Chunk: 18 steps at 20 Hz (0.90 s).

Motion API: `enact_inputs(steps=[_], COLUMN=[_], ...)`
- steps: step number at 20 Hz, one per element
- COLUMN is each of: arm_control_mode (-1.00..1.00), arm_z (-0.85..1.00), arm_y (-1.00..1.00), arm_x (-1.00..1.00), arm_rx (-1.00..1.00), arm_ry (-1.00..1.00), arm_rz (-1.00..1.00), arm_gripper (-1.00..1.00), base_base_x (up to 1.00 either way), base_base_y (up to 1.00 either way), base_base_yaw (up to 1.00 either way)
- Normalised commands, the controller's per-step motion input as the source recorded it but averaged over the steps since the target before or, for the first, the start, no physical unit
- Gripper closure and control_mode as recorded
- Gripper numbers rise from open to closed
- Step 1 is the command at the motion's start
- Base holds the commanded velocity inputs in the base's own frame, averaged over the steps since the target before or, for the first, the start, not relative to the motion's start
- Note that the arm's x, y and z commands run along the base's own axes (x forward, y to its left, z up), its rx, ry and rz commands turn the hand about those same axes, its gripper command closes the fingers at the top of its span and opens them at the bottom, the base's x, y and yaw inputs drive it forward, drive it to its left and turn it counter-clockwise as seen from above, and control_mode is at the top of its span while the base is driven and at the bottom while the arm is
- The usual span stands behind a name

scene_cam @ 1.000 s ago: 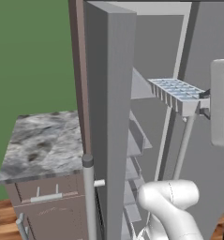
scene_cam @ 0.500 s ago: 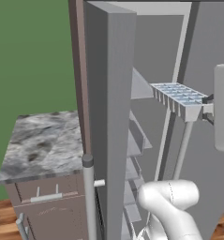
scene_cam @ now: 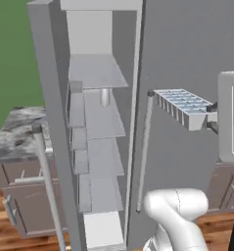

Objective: Open the freezer door, pick up the ice cube tray from the freezer, and place it on the dining counter.

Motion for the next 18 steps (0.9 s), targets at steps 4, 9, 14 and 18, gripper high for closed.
enact_inputs(steps=[4,9,14,18], arm_control_mode=[1.0,1.0,1.0,1.0], arm_z=[0.0,0.0,0.0,0.0], arm_y=[0.0,0.0,0.0,0.0], arm_x=[0.0,0.0,0.0,0.0], arm_rx=[0.0,0.0,0.0,0.0], arm_ry=[0.0,0.0,0.0,0.0], arm_rz=[0.0,0.0,0.0,0.0], arm_gripper=[1.0,1.0,1.0,1.0], base_base_x=[-0.97,-1.0,-0.7,-0.16], base_base_y=[-1.0,-0.58,-0.13,0.02], base_base_yaw=[0.37,0.64,0.89,1.0])
